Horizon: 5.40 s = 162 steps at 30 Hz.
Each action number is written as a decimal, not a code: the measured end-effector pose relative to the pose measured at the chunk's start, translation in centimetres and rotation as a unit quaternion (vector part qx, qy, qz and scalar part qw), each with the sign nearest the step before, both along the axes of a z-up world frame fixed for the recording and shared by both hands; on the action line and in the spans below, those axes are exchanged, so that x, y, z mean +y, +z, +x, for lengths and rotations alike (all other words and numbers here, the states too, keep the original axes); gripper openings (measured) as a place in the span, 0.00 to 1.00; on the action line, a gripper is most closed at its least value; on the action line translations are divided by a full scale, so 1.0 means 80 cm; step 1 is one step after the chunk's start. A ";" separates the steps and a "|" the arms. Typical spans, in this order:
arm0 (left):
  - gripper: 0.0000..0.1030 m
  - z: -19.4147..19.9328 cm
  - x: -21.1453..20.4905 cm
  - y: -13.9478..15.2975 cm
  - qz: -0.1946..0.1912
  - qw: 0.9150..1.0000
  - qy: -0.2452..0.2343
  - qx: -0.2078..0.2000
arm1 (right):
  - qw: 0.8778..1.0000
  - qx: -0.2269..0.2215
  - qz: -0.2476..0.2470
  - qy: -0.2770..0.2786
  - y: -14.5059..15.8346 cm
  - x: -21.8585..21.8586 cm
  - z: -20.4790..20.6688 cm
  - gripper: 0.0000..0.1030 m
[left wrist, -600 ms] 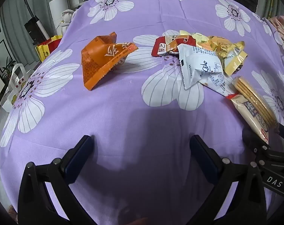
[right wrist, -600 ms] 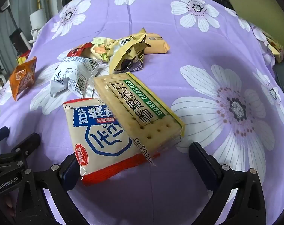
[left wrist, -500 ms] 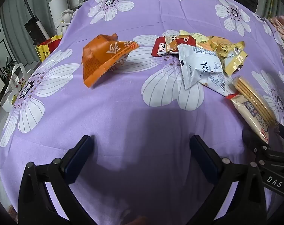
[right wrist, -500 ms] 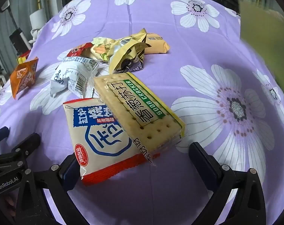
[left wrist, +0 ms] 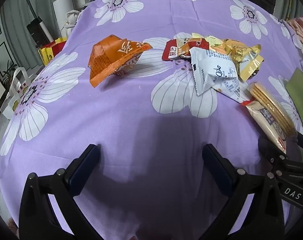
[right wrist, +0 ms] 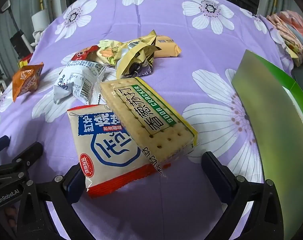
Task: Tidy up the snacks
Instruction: 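Move the right gripper toward the white-and-blue biscuit packet, then grasp the white-and-blue biscuit packet with the right gripper and lift it, then carry the biscuit packet into the green-rimmed box and open the right gripper, then move the right gripper back to the orange chip bag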
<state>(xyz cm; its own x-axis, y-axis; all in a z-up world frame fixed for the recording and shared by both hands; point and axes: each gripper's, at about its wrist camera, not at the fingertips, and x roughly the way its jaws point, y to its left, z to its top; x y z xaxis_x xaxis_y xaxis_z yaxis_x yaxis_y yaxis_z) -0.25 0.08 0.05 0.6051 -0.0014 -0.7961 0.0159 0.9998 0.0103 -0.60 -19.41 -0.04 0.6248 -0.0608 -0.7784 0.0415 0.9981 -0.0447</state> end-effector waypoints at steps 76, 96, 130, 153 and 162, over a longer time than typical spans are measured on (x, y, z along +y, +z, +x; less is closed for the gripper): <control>0.28 -0.019 -0.149 0.088 -0.101 0.983 -0.152 -0.010 | 0.966 0.052 0.252 0.037 0.070 -0.045 0.011 0.61; 0.29 -0.075 -0.316 0.157 -0.087 0.932 -0.341 -0.081 | 0.952 -0.080 0.254 -0.149 0.146 -0.213 -0.096 0.61; 0.34 -0.076 -0.388 0.115 -0.108 0.913 -0.394 0.009 | 0.925 -0.027 0.260 -0.277 0.102 -0.296 -0.126 0.75; 0.84 -0.036 -0.091 0.149 -0.054 0.987 -0.120 -0.089 | 0.985 -0.089 0.078 -0.127 0.143 -0.125 -0.063 0.88; 0.83 0.007 0.034 0.097 -0.097 0.994 0.027 -0.042 | 0.991 -0.068 0.044 -0.103 0.121 -0.092 -0.051 0.88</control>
<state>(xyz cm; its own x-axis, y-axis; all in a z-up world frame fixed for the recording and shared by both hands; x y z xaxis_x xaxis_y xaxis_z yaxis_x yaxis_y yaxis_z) 0.34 2.81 7.80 0.6726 -0.1155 -0.7310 -0.0302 0.9827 -0.1830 -4.69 -26.78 9.62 0.7059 -0.1336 -0.6956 0.2442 0.9678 0.0618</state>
